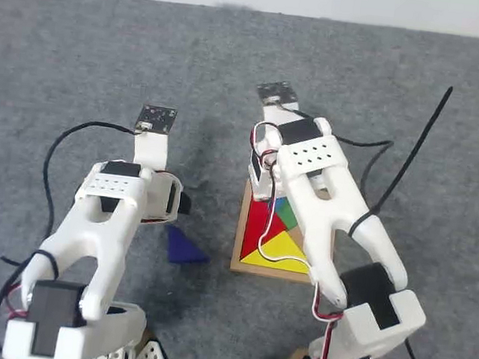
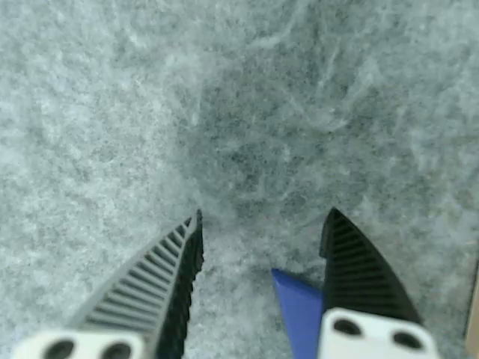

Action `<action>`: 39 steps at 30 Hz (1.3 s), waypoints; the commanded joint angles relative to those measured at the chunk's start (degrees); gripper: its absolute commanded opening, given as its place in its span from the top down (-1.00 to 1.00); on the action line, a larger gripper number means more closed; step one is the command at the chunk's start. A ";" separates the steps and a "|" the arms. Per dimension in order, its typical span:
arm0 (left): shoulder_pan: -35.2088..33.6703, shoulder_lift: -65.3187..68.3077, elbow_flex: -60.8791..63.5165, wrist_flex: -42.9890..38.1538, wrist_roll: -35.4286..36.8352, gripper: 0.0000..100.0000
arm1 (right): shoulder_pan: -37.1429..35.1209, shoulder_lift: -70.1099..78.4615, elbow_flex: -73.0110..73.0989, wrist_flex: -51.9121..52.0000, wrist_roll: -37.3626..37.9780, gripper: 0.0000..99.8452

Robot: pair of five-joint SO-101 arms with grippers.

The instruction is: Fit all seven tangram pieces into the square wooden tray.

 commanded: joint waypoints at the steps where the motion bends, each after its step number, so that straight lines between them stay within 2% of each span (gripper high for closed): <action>1: -0.09 -2.29 -0.66 -1.32 0.26 0.51 | -0.48 -3.65 -0.79 0.04 -18.29 0.80; 5: 0.18 -2.29 -0.66 -1.32 0.26 0.51 | -0.48 0.84 -0.97 0.13 -27.60 0.73; 11: 0.18 -2.29 -0.66 -1.41 0.26 0.51 | -0.40 8.57 -7.12 0.66 -39.21 0.73; 20: 0.18 -2.29 -0.75 -1.41 0.26 0.51 | -1.71 9.54 -8.35 -3.47 -47.12 0.73; 28: 0.18 -2.29 -0.75 -1.41 0.26 0.51 | -1.80 9.63 -8.35 -3.21 -48.00 0.73; 33: 0.18 -2.29 -0.75 -1.41 0.26 0.51 | -1.89 9.54 -8.26 -3.12 -45.63 0.72; 39: 0.18 -2.29 -0.66 -2.20 0.26 0.51 | -4.62 9.19 -8.26 -3.12 -40.88 0.52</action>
